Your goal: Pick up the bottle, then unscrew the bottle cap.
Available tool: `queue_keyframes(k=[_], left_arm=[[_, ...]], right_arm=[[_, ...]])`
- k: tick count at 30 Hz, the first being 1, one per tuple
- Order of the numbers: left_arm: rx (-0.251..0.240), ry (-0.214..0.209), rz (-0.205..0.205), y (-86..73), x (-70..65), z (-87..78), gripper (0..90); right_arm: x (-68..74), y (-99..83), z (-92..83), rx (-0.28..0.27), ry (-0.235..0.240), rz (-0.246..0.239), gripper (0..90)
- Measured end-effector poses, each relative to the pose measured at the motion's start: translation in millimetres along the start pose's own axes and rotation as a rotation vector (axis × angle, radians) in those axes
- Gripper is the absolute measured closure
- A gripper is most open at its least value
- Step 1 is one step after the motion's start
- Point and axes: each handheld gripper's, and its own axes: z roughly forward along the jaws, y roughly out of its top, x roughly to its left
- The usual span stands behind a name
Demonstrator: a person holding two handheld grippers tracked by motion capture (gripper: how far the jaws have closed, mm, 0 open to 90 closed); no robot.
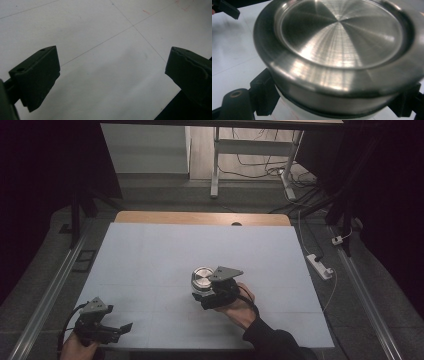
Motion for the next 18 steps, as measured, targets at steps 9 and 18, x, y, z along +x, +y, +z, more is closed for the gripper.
queue_keyframes(k=[9, 18], left_arm=[[0.004, 0.002, 0.005, 0.4, -0.4, 0.5, 0.0], [-0.021, -0.019, 0.015, 3.2, -2.8, 0.4, 0.0]], right_arm=[[7.9, 1.7, 2.9, -0.003, 0.017, -0.018, 14.8], [7.9, 2.0, 0.1, -0.006, 0.022, -0.025, 14.8]])
